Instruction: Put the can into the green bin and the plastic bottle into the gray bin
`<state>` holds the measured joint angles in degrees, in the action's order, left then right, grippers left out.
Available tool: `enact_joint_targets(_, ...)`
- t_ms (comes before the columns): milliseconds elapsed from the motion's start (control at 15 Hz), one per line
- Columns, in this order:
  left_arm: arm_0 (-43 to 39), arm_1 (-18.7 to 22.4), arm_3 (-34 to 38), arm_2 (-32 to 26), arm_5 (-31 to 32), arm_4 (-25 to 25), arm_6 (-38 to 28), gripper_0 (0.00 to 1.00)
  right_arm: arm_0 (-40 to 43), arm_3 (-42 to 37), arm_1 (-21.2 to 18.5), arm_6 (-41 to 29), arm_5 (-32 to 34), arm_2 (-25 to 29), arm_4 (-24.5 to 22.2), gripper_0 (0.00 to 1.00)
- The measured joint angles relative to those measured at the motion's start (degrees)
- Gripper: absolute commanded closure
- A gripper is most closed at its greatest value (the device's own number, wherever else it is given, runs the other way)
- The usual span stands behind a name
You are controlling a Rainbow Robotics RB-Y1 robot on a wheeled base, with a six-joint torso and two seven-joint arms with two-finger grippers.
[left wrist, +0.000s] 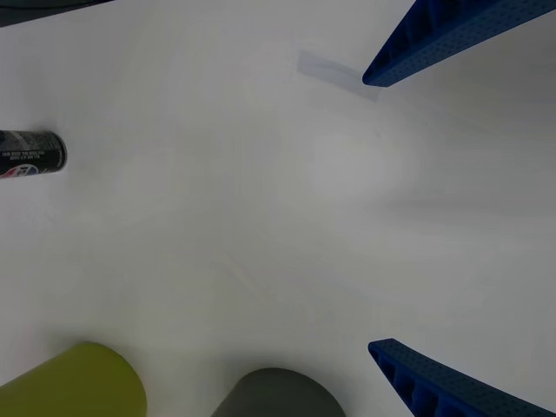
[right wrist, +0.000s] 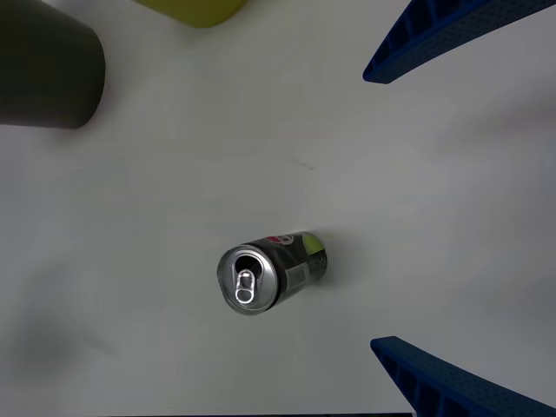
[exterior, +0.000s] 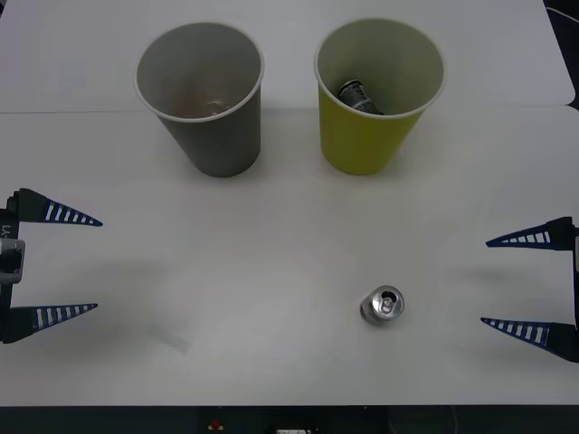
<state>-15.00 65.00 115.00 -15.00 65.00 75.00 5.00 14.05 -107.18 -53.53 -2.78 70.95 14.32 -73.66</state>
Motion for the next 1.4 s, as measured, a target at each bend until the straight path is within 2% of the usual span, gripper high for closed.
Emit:
enact_joint_targets(267,0.0,0.0,0.0,0.0,0.0,0.0,0.0,0.0,0.1,3.8,5.8,3.0,1.2,0.1,0.0,0.0)
enact_joint_targets(600,0.0,0.0,0.0,0.0,0.0,0.0,0.0,0.0,-0.6,9.5,12.5,11.4,1.4,0.1,0.1,0.0)
enact_joint_targets(1133,0.0,0.0,0.0,0.0,0.0,0.0,0.0,0.0,-3.1,22.1,16.5,19.9,5.9,-1.0,3.5,0.0)
enact_joint_targets(1400,0.0,0.0,0.0,0.0,0.0,0.0,0.0,0.0,-5.1,28.1,20.4,22.7,8.7,-1.6,4.1,0.0)
